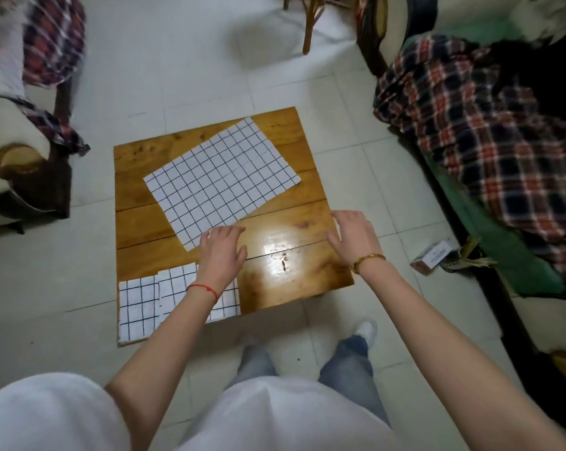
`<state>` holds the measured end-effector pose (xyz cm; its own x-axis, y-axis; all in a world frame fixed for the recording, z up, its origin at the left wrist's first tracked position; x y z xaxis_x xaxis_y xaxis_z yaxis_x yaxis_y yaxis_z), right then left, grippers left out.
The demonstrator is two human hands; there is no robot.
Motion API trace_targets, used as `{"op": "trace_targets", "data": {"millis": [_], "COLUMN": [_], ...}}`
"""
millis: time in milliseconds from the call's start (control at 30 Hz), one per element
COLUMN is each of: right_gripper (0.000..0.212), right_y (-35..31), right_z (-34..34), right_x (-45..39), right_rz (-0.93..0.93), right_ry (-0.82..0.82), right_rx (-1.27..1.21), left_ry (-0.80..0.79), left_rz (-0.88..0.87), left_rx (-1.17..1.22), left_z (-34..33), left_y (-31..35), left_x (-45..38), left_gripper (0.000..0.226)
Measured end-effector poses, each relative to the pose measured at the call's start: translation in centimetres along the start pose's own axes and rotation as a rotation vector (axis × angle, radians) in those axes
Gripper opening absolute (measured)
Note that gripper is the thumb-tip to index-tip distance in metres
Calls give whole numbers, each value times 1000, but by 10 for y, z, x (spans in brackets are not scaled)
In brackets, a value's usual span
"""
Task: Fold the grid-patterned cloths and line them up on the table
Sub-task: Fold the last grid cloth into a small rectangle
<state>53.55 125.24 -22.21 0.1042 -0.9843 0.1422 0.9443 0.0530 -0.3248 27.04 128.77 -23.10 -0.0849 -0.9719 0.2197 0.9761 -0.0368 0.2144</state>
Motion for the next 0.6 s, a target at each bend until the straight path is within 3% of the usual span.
{"op": "trace_targets", "data": {"millis": [300,600], "right_gripper": [46,45], "right_y": [90,128], "right_z": [70,100], "right_x": [20,-6], "right_rz": [223,371], "right_ry": [-56,-106], "right_rx": [27,41], "left_ry": [71,122], "left_rz": [146,299], "left_rx": [67,112], "left_z": [-4,7], "left_y": [114,162], "left_x": [34,32], "left_gripper": [40,42]}}
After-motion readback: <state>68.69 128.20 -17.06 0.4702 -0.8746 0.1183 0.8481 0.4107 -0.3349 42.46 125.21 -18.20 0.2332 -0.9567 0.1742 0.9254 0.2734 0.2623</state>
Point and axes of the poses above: each hand's wrist, its own x-axis away from the middle knuckle, its own z-axis out of the back of the hand, y = z × x, the point moved 4 cm from there along -x, towards the middle knuckle, and after that the axes turned 13 degrees about z, right-handed, at the moved point
